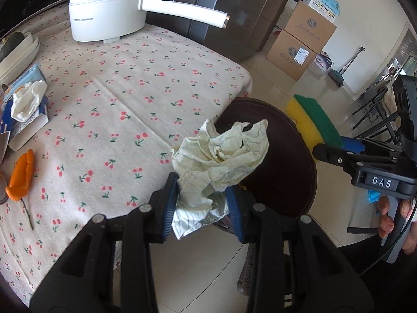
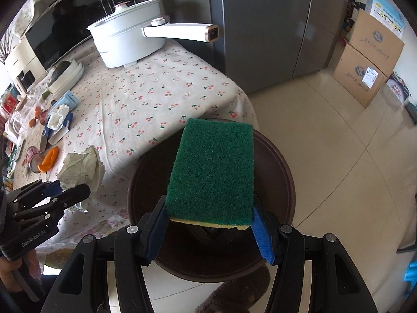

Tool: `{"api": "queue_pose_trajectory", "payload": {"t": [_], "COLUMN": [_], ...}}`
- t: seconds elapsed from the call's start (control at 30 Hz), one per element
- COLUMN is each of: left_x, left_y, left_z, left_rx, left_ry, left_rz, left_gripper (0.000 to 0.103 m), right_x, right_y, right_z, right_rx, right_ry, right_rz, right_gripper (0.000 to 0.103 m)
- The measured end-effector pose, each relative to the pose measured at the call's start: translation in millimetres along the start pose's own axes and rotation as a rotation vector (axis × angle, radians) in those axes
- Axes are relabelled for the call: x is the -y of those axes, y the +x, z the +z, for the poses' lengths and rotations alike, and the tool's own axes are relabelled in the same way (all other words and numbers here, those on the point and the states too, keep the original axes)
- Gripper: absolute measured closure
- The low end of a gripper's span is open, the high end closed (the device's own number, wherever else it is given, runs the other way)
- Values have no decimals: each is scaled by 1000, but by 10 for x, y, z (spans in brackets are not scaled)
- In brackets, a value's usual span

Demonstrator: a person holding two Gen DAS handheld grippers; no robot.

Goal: Collect trash
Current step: 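Carry tissue and sponge over the bin and open both grippers to drop them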

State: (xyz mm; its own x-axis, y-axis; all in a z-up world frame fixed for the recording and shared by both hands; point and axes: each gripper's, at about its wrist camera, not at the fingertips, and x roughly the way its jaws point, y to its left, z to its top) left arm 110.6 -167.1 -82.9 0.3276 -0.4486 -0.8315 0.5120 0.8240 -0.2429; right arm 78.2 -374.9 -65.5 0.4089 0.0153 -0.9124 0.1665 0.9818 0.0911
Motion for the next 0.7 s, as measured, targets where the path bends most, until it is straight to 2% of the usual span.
{"api": "queue_pose_trajectory", "payload": {"t": [0.2,0.23,0.3,0.33,0.37,0.6,0.7], "left_x": [178,190,209,209,196,4,-75], "left_y": [132,128,121,104,71,7,-31], "left_z": [42,44,57,60,59,111,110], "left_rx": [34,47,60,71,97,106,105], "left_ry": [50,59,72,67,56,-24,-58], "left_rz": [-27,-21,-12,12,36,110,110], "left_gripper": [63,59,35,15,8,3,3], "right_x": [213,247,282,296,305,273,237], "right_y": [-3,-3,-6,-12,-15,11,19], "right_z": [-87,-91,-101,-107,-109,-90,-85], "right_rx": [-9,-10,-12,-12,-12,-15,-15], "right_ry": [31,35,41,42,43,33,27], "right_rz": [-25,-26,-28,-29,-30,-29,-29], "right_gripper": [42,42,42,42,42,42,42]}}
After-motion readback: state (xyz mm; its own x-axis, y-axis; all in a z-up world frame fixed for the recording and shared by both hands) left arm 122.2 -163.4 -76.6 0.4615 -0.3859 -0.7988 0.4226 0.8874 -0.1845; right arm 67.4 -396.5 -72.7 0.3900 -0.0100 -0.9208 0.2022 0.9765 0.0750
